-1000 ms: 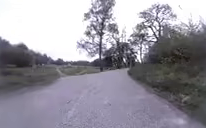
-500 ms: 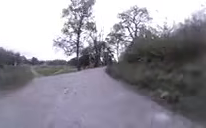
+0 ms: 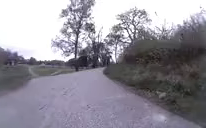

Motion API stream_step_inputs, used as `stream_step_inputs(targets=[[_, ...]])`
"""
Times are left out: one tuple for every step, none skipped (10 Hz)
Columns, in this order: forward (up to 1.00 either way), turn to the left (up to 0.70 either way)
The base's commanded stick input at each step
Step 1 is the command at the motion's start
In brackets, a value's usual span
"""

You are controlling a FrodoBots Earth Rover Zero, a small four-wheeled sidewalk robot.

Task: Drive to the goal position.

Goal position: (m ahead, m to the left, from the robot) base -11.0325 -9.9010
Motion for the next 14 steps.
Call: stream_step_inputs(targets=[[0.0,-1.0],[0.0,-1.0],[0.0,-1.0],[0.0,-1.0],[0.0,-1.0],[0.0,-1.0],[0.0,-1.0],[0.0,-1.0],[0.0,-1.0],[0.0,-1.0],[0.0,-1.0],[0.0,-1.0],[0.0,-1.0],[0.0,-1.0]])
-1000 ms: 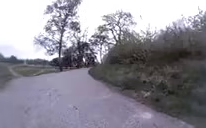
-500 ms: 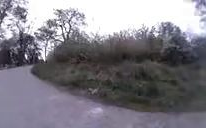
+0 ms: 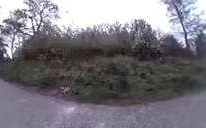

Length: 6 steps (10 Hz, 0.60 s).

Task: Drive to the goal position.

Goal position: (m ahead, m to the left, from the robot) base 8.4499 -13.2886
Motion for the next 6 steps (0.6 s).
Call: stream_step_inputs(targets=[[0.0,-1.0],[0.0,-1.0],[0.0,-1.0],[0.0,-1.0],[0.0,-1.0],[0.0,-1.0]])
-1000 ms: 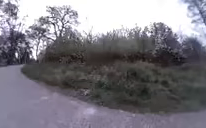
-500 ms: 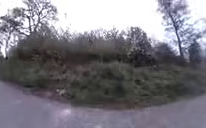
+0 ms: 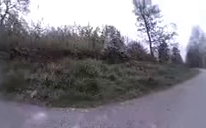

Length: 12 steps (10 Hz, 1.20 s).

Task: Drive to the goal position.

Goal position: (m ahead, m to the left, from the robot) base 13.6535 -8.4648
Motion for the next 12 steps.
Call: stream_step_inputs(targets=[[0.0,-1.0],[0.0,-1.0],[0.0,-1.0],[0.0,-1.0],[0.0,-1.0],[0.0,-1.0],[0.0,-1.0],[0.0,-1.0],[0.0,-1.0],[0.0,-1.0],[0.0,-1.0],[0.0,-1.0]])
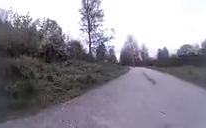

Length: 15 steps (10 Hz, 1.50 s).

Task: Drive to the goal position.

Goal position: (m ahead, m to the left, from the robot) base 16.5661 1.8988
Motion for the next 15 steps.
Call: stream_step_inputs(targets=[[0.0,-1.0],[0.0,-1.0],[0.0,-1.0],[0.0,-0.23],[0.0,0.0],[0.0,0.0],[0.0,0.0],[0.0,0.0],[0.0,0.0],[0.0,0.0],[0.67,0.0],[1.0,0.0],[1.0,0.0],[1.0,0.0],[1.0,0.0]])
